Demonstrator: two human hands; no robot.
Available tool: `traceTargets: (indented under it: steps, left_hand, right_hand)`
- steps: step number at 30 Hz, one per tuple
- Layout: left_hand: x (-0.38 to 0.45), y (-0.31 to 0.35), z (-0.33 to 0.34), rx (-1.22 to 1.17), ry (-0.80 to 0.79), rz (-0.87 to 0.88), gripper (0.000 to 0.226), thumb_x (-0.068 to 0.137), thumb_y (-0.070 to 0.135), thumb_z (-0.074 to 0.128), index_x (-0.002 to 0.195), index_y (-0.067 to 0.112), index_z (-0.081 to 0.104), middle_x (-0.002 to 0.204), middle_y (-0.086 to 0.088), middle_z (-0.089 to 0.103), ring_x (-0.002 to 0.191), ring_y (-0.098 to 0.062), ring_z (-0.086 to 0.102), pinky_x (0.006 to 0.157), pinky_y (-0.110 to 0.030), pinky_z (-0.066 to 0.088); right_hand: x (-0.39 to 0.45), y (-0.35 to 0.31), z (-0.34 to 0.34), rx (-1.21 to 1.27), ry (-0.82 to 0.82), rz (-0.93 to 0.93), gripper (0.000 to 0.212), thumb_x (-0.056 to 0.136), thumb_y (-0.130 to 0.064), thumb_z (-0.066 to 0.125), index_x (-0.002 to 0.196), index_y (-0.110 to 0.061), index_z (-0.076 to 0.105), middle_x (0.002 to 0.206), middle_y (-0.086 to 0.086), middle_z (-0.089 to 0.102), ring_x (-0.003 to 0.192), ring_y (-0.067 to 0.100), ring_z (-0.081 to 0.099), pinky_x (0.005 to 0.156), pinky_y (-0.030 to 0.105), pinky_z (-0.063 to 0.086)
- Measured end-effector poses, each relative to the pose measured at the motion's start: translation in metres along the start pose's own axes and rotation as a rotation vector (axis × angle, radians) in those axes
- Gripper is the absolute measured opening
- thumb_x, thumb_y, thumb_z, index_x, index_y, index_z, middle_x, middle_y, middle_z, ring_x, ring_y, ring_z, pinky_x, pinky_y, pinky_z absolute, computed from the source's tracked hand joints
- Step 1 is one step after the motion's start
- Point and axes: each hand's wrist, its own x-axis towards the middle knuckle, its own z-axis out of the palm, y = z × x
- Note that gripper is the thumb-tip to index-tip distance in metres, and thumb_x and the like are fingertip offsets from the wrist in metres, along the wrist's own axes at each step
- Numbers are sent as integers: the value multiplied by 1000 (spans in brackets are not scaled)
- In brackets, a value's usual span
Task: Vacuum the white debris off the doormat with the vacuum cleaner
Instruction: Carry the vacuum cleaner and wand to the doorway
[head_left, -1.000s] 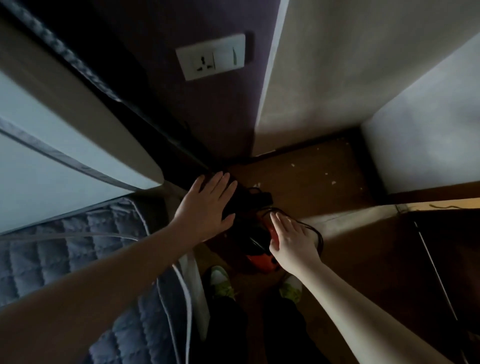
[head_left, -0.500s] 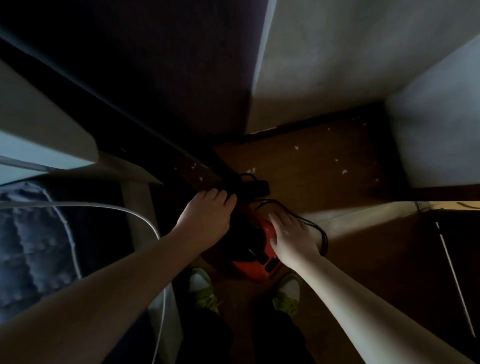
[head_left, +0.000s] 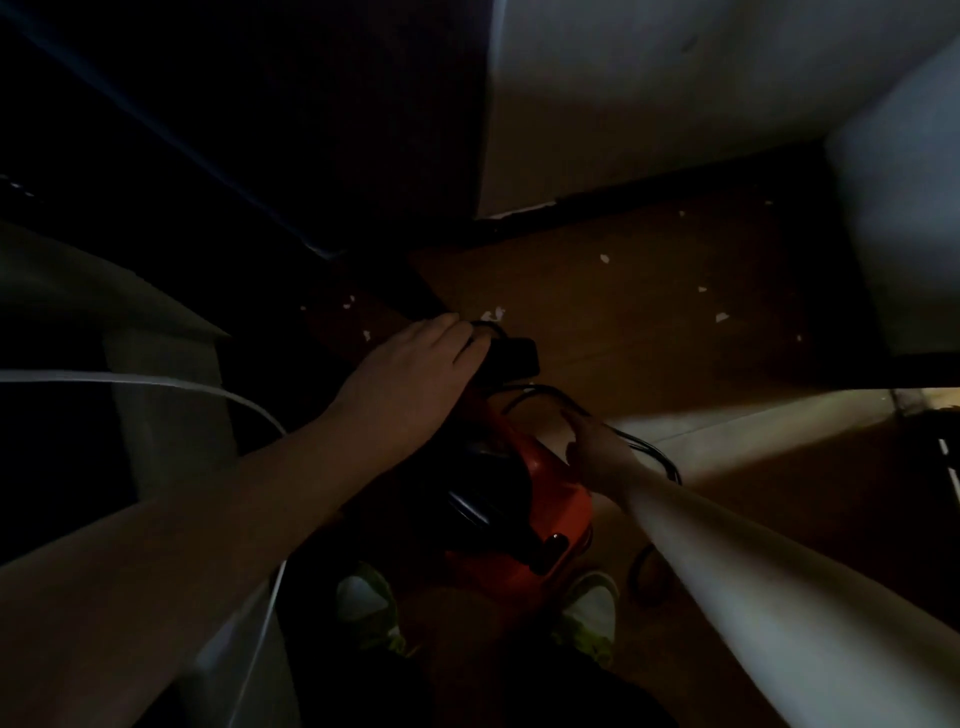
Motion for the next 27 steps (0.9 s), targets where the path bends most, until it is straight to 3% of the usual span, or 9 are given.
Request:
traceTargets:
  steps: [5,8,10,16,19,20,22,24,27]
  left_hand:
    - [23,-7,20,70,102,48,53,73,8,56,125,-1,62,119,-18,65,112,-34,63,94,-42,51]
    - [30,-8,32,83,79,67,49,81,11,42,123,0,63,118,-19,65,112,-35,62,98,-43,48]
    - [31,-6,41,99,22,60,52,79,13,49,128,2,61,123,-18,63,117,-35,58,104,-44,42]
    - [34,2,65,105,-55,68,54,75,20,59,126,3,62,124,-19,63,117,-35,59,102,-46,45]
    - [34,5,73,110,-74,69,51,81,23,49,126,4,63,121,-17,65,116,-33,60,101,-45,46]
    - [34,6,74,99,-84,64,51,82,24,44,124,4,64,119,-17,66,114,-33,61,99,-44,47]
    - [33,10,75,86,-110,58,49,80,23,54,123,3,65,117,-17,66,112,-34,62,98,-44,48]
    - [32,14,76,64,-131,55,54,73,22,72,123,2,65,117,-17,66,111,-35,62,97,-44,49]
    - [31,23,73,18,-136,17,57,67,21,79,119,2,67,113,-17,68,108,-34,64,94,-44,50]
  right_hand:
    - [51,22,16,-138,13,48,69,98,-6,42,158,-23,12,162,10,17,136,37,40,106,48,40]
    - [72,26,20,-122,19,83,73,99,-11,43,158,-17,2,162,13,16,143,36,29,115,47,25]
    - [85,29,24,-111,-10,77,73,100,-15,43,158,-14,-1,161,16,17,144,38,25,116,49,20]
    - [107,34,34,-195,12,115,60,98,-24,51,150,-12,25,146,18,39,132,39,41,110,48,33]
    - [112,35,36,-47,-68,133,44,103,-14,47,143,1,41,143,18,47,131,34,47,85,9,43]
    - [111,36,34,-5,-68,109,41,102,-12,49,140,3,46,142,18,49,131,33,48,78,5,42]
    - [107,41,26,58,-67,82,40,99,-22,57,133,-2,54,133,17,57,123,34,55,89,20,50]
    - [98,50,17,104,-152,98,27,96,-29,61,113,-8,65,112,12,67,101,26,65,85,33,55]
    - [74,64,0,46,-264,155,18,95,-24,63,99,-7,67,92,7,66,76,16,63,68,26,50]
